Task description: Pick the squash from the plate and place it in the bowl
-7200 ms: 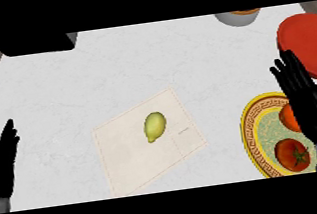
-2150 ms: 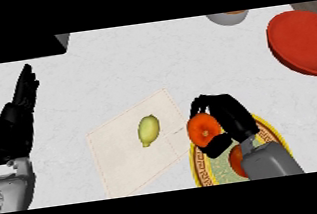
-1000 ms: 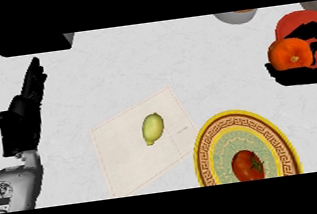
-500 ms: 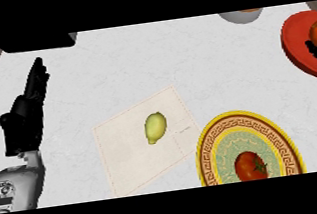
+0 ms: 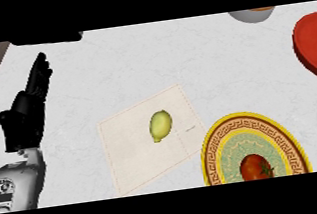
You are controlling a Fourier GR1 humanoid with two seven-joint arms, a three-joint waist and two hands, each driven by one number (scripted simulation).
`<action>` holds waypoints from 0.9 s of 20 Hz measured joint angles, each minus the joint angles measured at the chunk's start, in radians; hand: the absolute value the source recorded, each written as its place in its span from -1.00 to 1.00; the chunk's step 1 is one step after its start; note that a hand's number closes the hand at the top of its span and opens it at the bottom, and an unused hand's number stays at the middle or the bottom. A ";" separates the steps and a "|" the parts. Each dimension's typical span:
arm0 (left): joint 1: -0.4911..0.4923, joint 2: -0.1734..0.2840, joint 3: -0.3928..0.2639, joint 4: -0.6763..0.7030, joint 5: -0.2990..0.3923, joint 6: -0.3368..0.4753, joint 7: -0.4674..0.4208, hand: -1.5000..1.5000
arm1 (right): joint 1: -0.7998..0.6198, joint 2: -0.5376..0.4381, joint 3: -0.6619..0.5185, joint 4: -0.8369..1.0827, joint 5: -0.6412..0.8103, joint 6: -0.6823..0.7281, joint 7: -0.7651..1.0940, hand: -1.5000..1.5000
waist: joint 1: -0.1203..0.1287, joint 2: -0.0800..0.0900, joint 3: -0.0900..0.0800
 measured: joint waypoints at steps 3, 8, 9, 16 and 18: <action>-0.005 -0.011 -0.006 0.001 -0.008 0.010 -0.005 0.00 | -0.031 -0.025 -0.032 0.091 -0.023 0.017 -0.018 -1.00 | 0.006 0.004 0.002; -0.019 -0.015 -0.010 0.006 -0.007 0.006 -0.006 0.00 | -0.070 -0.056 -0.072 0.197 -0.066 0.121 -0.056 -1.00 | 0.015 0.010 0.004; -0.021 -0.016 -0.011 0.007 -0.008 0.006 -0.008 0.00 | -0.072 -0.055 -0.080 0.211 -0.077 0.139 -0.075 -1.00 | 0.015 0.011 0.004; -0.018 -0.015 -0.006 0.008 0.002 -0.003 -0.014 0.00 | -0.089 -0.066 -0.161 0.265 -0.166 0.225 -0.209 -1.00 | 0.016 0.011 0.006; -0.019 -0.013 -0.002 0.010 0.002 -0.003 -0.011 0.00 | -0.089 -0.080 -0.186 0.277 -0.191 0.247 -0.238 -1.00 | 0.011 0.009 0.005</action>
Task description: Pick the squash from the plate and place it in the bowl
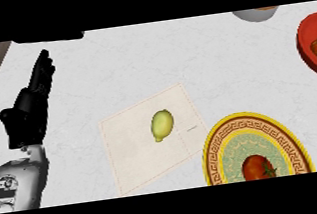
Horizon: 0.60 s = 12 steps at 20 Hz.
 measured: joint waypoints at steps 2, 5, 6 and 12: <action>0.006 0.004 0.005 -0.003 0.001 -0.001 0.001 0.00 | 0.008 -0.020 -0.026 0.015 -0.026 0.031 -0.024 -1.00 | -0.004 -0.002 0.000; 0.015 0.001 0.005 -0.001 -0.003 0.003 -0.004 0.00 | 0.020 -0.057 -0.060 0.036 -0.062 0.098 -0.050 -1.00 | -0.014 -0.005 -0.001; 0.020 0.001 0.008 0.003 -0.002 0.003 -0.008 0.00 | 0.026 -0.075 -0.071 0.044 -0.073 0.127 -0.055 -1.00 | -0.017 -0.006 -0.001; 0.038 -0.003 0.005 -0.012 -0.021 0.020 0.002 0.00 | 0.098 -0.143 -0.128 0.075 -0.137 0.298 -0.129 -1.00 | -0.035 -0.014 -0.002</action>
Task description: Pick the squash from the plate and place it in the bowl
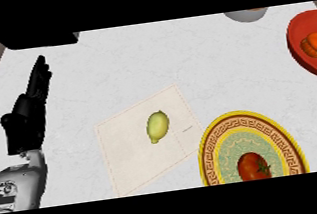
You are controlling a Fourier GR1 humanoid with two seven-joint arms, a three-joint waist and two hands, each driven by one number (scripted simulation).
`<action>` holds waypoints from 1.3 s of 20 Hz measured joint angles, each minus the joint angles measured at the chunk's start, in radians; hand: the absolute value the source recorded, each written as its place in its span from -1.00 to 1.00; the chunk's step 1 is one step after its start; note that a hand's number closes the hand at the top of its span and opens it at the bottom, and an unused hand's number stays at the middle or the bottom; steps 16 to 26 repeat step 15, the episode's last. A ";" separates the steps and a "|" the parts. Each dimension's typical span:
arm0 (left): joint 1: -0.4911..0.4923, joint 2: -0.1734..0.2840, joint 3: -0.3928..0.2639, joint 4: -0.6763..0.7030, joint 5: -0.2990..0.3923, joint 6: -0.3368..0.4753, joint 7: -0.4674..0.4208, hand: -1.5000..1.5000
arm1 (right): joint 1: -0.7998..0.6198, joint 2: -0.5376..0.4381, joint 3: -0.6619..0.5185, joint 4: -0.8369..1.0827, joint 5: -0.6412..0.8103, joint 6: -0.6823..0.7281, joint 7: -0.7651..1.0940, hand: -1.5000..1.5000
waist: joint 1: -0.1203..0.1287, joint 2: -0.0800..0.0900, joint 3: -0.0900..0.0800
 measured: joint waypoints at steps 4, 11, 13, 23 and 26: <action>-0.001 0.009 0.015 0.011 0.004 -0.004 -0.008 0.00 | 0.051 -0.037 -0.023 0.012 -0.031 0.122 -0.049 -1.00 | -0.008 -0.002 -0.001; 0.014 0.003 0.020 0.018 0.006 -0.005 -0.024 0.00 | 0.155 -0.044 -0.023 0.008 -0.045 0.224 -0.127 -1.00 | -0.014 -0.007 -0.001; 0.021 0.008 0.023 -0.003 0.010 -0.009 -0.009 0.00 | 0.178 -0.043 -0.021 0.002 -0.049 0.227 -0.134 -1.00 | -0.013 -0.009 -0.001; 0.021 0.007 0.023 -0.002 0.008 -0.011 -0.007 0.00 | 0.196 -0.035 -0.019 -0.003 -0.053 0.228 -0.144 -1.00 | -0.016 -0.010 -0.001; 0.021 0.007 0.023 -0.002 0.008 -0.011 -0.007 0.00 | 0.196 -0.035 -0.019 -0.003 -0.053 0.228 -0.144 -1.00 | -0.016 -0.010 -0.001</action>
